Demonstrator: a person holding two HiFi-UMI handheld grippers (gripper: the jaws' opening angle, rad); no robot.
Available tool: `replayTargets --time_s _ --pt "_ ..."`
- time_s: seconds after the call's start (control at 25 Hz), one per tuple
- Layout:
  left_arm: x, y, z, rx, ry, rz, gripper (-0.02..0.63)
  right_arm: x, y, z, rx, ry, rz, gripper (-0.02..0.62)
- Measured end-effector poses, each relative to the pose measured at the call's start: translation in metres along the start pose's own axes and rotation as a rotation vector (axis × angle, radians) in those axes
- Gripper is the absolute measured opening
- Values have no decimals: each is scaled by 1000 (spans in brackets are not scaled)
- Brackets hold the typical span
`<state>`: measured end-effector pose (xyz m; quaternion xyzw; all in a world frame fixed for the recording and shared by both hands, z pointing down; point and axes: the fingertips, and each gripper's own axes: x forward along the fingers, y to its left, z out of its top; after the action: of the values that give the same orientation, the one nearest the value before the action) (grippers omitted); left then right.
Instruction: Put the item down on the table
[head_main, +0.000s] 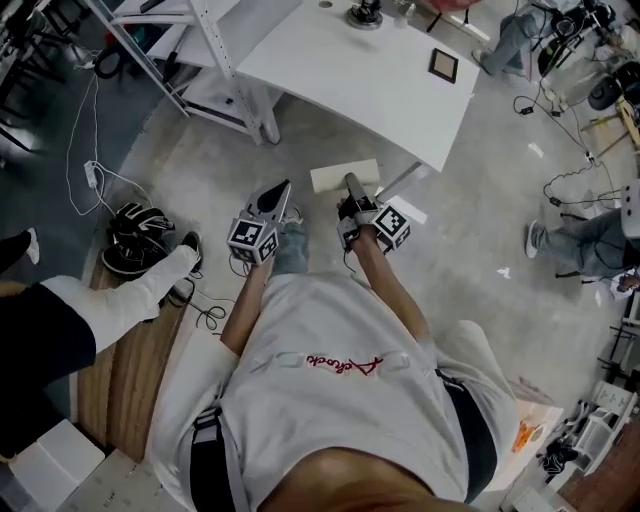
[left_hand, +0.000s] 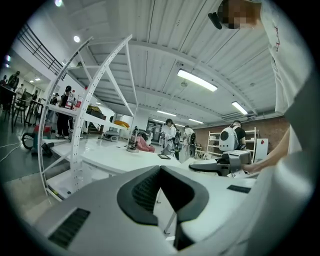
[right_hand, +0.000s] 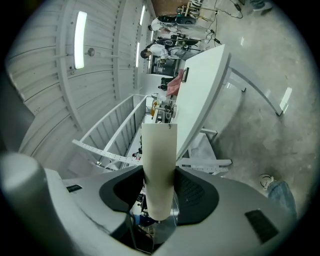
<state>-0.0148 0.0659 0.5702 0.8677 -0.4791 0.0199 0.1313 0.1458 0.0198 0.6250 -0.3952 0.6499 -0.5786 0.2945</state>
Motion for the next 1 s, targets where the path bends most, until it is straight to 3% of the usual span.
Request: replayTargets --time_s 1.0 --pt "139 183 61 -47 28 -60 17 221 9 41 7 -47 -74 193"
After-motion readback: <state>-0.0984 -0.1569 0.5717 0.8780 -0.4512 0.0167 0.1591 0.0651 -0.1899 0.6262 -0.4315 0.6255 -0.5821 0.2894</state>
